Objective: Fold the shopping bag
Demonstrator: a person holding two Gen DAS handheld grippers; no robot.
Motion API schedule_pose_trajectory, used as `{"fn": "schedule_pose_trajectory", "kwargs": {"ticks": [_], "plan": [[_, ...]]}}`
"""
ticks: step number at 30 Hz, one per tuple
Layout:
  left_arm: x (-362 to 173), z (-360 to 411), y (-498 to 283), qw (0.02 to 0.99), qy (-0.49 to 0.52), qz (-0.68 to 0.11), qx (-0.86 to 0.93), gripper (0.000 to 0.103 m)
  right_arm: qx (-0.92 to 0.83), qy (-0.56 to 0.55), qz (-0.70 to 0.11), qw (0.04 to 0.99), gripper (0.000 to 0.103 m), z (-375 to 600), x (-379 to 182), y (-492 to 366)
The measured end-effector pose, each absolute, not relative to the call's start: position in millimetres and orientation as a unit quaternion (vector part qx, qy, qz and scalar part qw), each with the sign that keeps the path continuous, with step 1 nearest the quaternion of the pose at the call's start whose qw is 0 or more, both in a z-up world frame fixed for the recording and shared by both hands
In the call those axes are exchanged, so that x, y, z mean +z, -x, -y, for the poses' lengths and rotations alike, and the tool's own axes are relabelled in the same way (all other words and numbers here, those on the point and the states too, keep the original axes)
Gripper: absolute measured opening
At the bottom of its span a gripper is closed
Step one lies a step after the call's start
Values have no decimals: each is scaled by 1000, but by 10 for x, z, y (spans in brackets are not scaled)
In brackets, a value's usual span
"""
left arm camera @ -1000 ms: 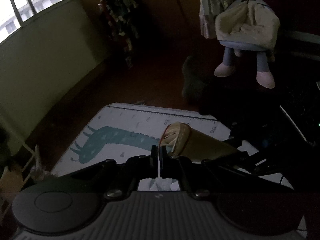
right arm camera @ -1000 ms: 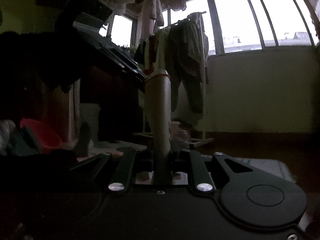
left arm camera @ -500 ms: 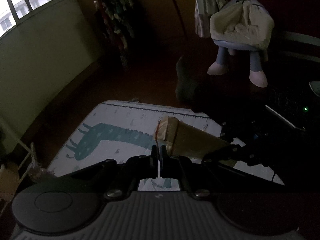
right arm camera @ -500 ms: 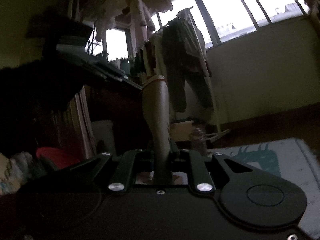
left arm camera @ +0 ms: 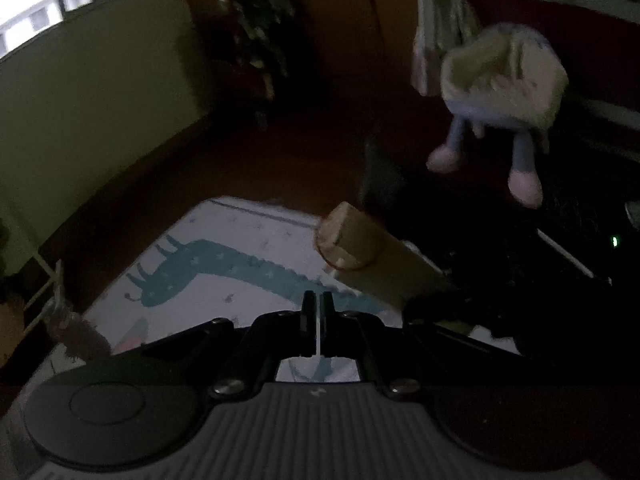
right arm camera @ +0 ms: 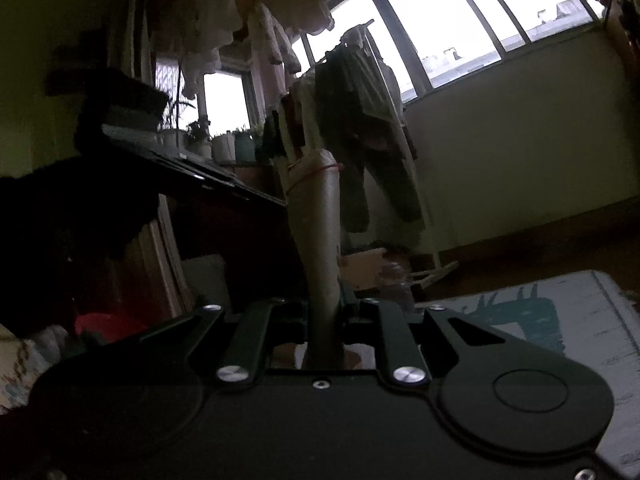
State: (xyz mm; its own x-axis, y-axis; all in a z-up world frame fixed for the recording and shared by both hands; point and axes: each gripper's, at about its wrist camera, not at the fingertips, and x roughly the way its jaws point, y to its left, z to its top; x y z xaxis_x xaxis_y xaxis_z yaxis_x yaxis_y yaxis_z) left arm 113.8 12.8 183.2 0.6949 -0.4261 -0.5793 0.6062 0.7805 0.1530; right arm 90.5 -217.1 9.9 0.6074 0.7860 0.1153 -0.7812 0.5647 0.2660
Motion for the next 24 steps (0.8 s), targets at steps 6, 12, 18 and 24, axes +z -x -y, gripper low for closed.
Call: {"fn": "schedule_pose_trajectory", "kwargs": {"ticks": [6, 12, 18, 24], "plan": [[1843, -628, -1197, 916, 86, -229, -317, 41, 454, -125, 19, 882, 13, 2202, 141, -837], [1854, -783, -1203, 895, 145, -238, -349, 43, 474, -84, 51, 875, 13, 2184, 235, -699], [1853, -822, -1192, 879, 128, -268, -373, 27, 479, -50, 60, 874, 13, 2159, 258, -637], [1793, -901, -1240, 851, 166, -277, -414, 10, 475, -17, 80, 876, 13, 2185, 294, -545]]}}
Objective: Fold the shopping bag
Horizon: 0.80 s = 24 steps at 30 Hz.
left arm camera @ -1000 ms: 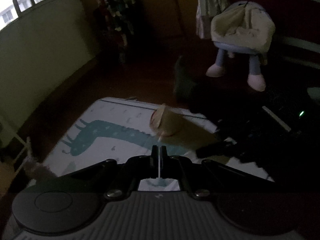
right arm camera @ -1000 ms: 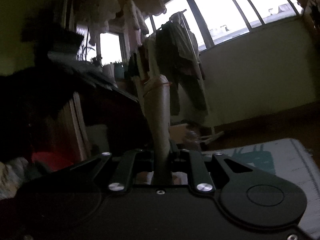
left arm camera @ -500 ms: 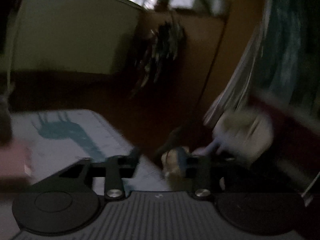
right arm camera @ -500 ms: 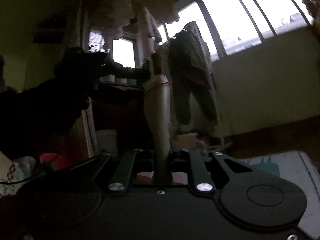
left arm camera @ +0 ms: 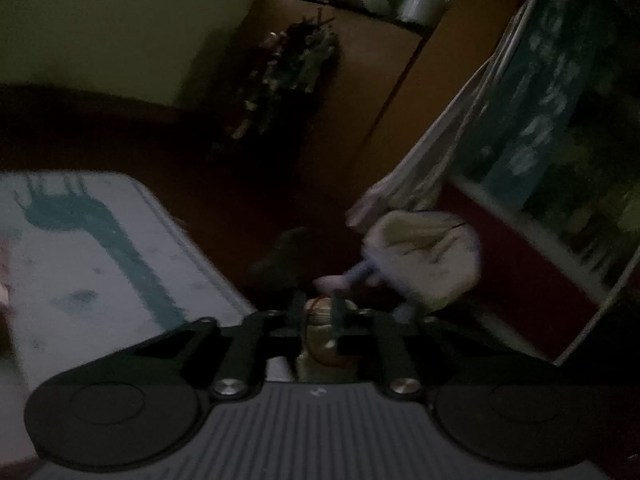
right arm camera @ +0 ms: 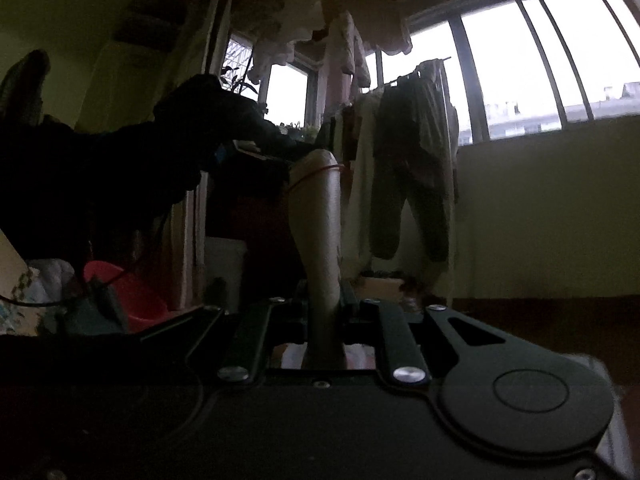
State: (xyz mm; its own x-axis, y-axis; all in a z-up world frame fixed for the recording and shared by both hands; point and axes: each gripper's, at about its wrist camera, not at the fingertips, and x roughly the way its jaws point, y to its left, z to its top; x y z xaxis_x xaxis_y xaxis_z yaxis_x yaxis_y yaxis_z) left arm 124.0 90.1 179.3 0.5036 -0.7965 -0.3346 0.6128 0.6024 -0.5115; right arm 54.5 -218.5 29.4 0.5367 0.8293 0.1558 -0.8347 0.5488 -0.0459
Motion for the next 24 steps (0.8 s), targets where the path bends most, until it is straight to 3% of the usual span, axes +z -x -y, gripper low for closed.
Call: {"fn": "schedule_pose_trajectory", "kwargs": {"ticks": [7, 20, 24], "plan": [[1790, -983, -1136, 838, 201, -245, -445, 0, 489, -16, 113, 865, 13, 2314, 406, -442], [1802, -969, -989, 866, 155, -241, -410, 0, 500, -29, 118, 857, 13, 2373, 416, -429], [1844, -1025, -929, 881, 164, -212, -390, 4, 518, -95, 89, 846, 13, 2438, 393, -546]]}}
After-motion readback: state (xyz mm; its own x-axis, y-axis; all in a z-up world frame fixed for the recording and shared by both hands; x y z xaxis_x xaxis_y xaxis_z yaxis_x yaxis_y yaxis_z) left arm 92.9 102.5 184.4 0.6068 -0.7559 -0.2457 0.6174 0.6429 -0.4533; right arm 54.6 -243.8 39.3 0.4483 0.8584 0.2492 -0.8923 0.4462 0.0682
